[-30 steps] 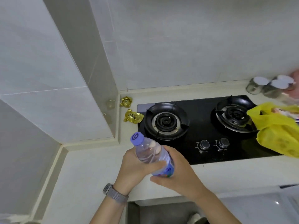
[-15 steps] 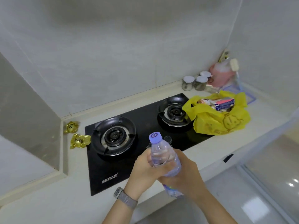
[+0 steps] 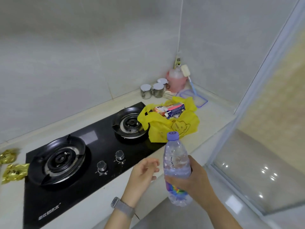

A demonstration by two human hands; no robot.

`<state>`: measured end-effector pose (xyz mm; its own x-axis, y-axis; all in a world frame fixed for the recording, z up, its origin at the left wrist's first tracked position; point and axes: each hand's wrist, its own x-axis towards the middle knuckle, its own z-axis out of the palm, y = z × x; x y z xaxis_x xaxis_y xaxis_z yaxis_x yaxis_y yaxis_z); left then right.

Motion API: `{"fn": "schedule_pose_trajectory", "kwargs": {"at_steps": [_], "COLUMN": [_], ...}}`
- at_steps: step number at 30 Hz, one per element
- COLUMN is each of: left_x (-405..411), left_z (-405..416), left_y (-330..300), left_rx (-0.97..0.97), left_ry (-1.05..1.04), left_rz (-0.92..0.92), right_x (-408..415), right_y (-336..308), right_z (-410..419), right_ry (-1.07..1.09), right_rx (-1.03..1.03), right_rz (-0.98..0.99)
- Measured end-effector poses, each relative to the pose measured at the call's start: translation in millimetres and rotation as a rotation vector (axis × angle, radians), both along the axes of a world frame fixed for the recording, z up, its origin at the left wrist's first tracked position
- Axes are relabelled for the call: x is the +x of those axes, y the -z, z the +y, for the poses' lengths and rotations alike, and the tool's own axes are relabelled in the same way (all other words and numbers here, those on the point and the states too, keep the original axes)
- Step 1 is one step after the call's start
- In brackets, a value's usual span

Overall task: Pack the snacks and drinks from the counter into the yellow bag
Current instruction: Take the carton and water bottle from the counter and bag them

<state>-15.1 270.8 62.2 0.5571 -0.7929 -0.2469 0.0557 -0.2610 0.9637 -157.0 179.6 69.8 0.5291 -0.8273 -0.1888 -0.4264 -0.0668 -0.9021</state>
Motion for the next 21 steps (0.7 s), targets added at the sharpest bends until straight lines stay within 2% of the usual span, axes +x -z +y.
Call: {"fn": "schedule_pose_trajectory", "kwargs": {"at_steps": [13, 21], "left_x": [-19.5, 9.3], "left_z": [-108.1, -185.0], "left_y": [2.2, 12.9], "left_rx": [0.075, 0.079], "left_ry": [0.048, 0.055], "left_rz": [-0.088, -0.024], "right_x": [-47.4, -28.0], "right_y": [-4.9, -1.4], "right_z": [-94.0, -163.4], "right_ry": [0.138, 0.207], "right_rx": [0.037, 0.034], "right_rz": [-0.079, -0.066]}}
